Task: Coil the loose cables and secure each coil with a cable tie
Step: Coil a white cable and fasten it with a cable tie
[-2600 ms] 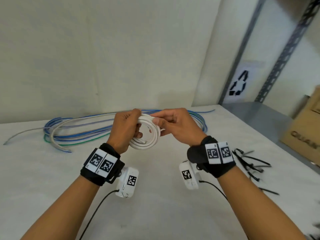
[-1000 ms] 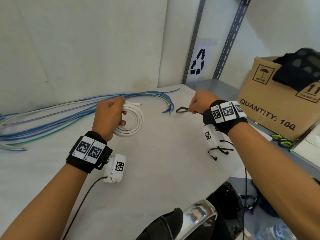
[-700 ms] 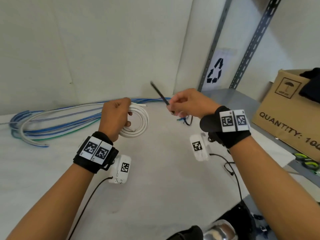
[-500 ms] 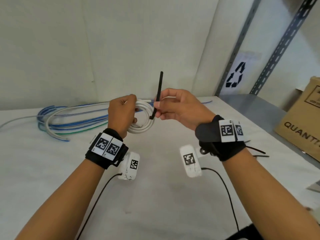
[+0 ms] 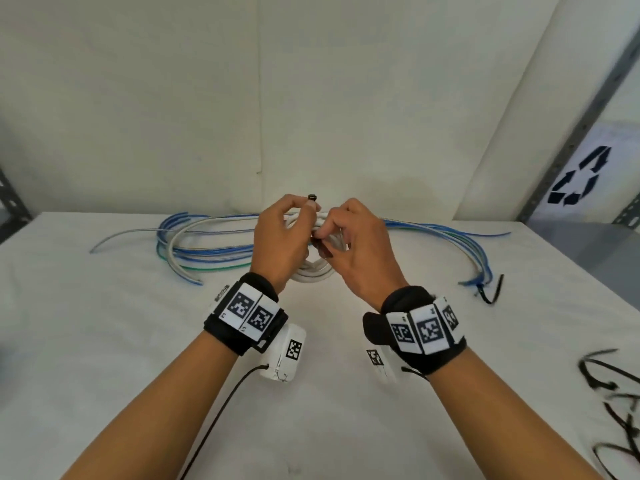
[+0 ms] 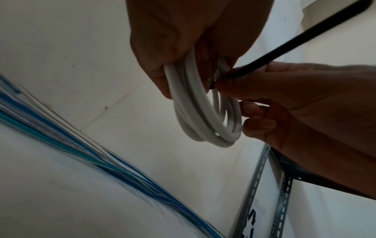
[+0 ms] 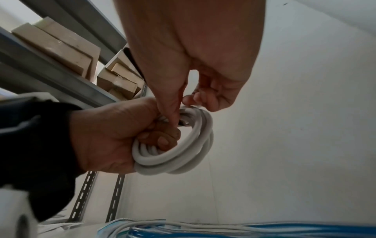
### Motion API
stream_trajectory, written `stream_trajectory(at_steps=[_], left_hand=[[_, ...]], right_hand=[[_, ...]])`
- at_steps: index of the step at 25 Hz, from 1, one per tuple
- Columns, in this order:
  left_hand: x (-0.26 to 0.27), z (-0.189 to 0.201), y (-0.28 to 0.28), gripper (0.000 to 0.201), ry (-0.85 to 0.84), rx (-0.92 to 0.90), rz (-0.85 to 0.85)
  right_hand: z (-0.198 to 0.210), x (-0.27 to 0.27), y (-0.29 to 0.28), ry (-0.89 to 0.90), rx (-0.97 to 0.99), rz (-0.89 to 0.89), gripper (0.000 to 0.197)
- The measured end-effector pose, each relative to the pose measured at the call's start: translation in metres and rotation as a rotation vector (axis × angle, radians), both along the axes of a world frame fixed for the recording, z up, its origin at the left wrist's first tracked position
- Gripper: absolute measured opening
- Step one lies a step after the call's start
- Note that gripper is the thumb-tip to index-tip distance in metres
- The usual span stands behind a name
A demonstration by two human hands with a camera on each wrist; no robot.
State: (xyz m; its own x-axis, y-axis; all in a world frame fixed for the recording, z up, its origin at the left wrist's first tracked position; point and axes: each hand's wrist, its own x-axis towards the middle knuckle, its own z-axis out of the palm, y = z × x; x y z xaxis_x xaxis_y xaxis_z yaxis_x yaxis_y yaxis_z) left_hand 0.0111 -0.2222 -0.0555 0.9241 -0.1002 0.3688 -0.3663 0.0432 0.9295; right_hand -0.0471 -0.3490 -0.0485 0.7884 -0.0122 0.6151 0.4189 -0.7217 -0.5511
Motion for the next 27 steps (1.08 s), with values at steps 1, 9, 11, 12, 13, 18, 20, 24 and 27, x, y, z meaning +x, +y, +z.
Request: stream_trajectory(at_steps=[1,9,11,12,13,18,20,24,27], left_hand=[[0.004,-0.001,0.004,0.016,0.001,-0.002,0.003],[0.019,0.009,0.022,0.015,-0.055,-0.004,-0.010],[0.018,0.009,0.023,0.014,-0.103,0.013,-0.037],[0.018,0.009,0.022,0.013,-0.136,0.023,-0.054],[0.017,0.009,0.021,0.013,-0.167,0.041,-0.069],[0.012,0.007,0.015,0.015,-0.236,0.113,-0.114],[0.010,0.006,0.015,0.014,-0.248,0.113,-0.107],[0.011,0.007,0.016,0.014,-0.277,0.141,-0.084],[0.011,0.008,0.017,0.011,-0.305,0.156,-0.063]], right_hand=[[-0.001,0.001,0.003,-0.001,0.036,0.027,0.012],[0.016,0.007,0.014,0.331,0.749,0.306,0.039],[0.021,0.005,0.010,0.489,0.828,0.366,0.039],[0.022,0.004,0.006,0.551,0.858,0.392,0.037],[0.024,0.005,0.002,0.596,0.880,0.413,0.035],[0.025,0.005,-0.012,0.672,0.883,0.427,0.033],[0.025,0.005,-0.013,0.692,0.902,0.435,0.033],[0.023,0.009,-0.014,0.751,1.008,0.470,0.035],[0.021,0.011,-0.015,0.793,1.159,0.530,0.030]])
